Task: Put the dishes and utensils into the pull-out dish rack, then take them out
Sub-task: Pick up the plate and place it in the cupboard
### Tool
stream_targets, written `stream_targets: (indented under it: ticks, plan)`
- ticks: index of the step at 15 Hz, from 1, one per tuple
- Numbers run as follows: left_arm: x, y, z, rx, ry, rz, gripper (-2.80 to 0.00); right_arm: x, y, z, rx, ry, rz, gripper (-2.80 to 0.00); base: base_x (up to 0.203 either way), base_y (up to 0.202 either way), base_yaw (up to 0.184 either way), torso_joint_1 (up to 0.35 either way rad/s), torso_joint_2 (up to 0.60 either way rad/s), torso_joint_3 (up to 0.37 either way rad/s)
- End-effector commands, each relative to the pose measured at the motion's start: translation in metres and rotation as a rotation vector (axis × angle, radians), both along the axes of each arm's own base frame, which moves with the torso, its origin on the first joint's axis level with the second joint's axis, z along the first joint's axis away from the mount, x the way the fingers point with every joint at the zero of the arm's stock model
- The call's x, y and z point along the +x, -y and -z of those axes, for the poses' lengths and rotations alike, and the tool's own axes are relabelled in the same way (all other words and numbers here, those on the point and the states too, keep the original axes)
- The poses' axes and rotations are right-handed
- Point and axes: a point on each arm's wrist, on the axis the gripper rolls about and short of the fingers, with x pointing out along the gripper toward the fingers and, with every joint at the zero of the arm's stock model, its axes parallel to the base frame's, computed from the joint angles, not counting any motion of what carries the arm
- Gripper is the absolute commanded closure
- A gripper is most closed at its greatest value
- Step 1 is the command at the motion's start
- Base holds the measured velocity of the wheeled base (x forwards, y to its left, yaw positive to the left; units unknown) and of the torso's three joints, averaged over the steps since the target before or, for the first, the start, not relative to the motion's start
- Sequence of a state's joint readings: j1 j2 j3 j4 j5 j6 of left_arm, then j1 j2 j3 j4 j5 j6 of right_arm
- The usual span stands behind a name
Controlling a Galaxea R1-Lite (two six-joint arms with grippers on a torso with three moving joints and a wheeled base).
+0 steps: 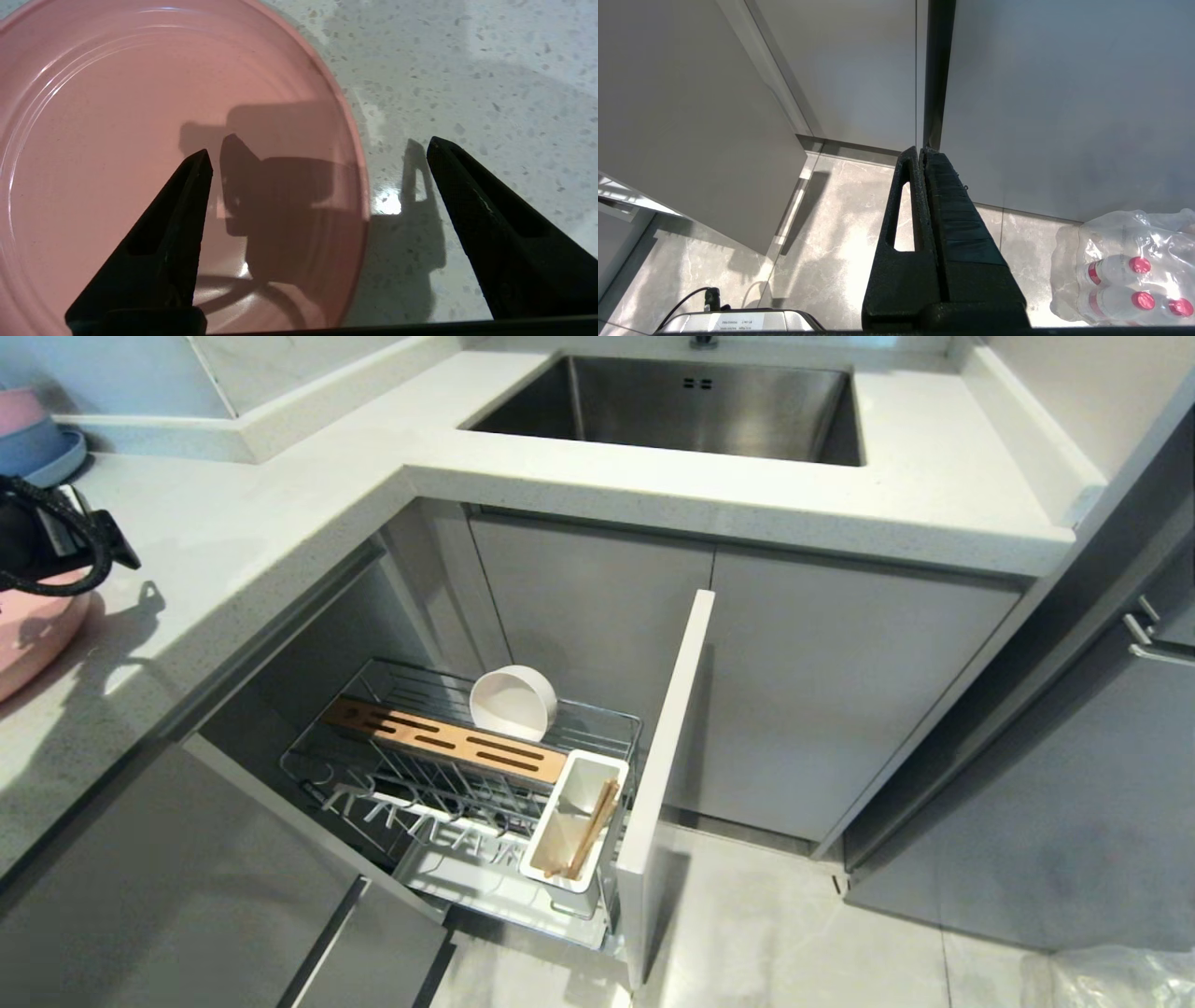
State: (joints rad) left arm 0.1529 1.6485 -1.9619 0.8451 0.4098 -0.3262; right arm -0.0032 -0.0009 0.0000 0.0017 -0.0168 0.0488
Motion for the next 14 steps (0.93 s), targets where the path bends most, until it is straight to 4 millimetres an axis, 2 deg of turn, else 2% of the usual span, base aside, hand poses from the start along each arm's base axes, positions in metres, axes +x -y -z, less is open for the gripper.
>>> stream_targets:
  ticks: [1, 14]
  plan:
    - [0.0019, -0.002, 0.0021, -0.004, -0.009, -0.008, -2.8, 0.0002, 0.0, 0.0004, 0.0, -0.002, 0.0, 0.0, 0.0, 0.0, 0.0, 0.0, 0.0, 0.0]
    - [0.0058, -0.0061, 0.0068, -0.039, -0.021, -0.011, -2.8, 0.0002, 0.0, 0.0004, 0.0, -0.002, 0.0, 0.0, 0.0, 0.0, 0.0, 0.0, 0.0, 0.0]
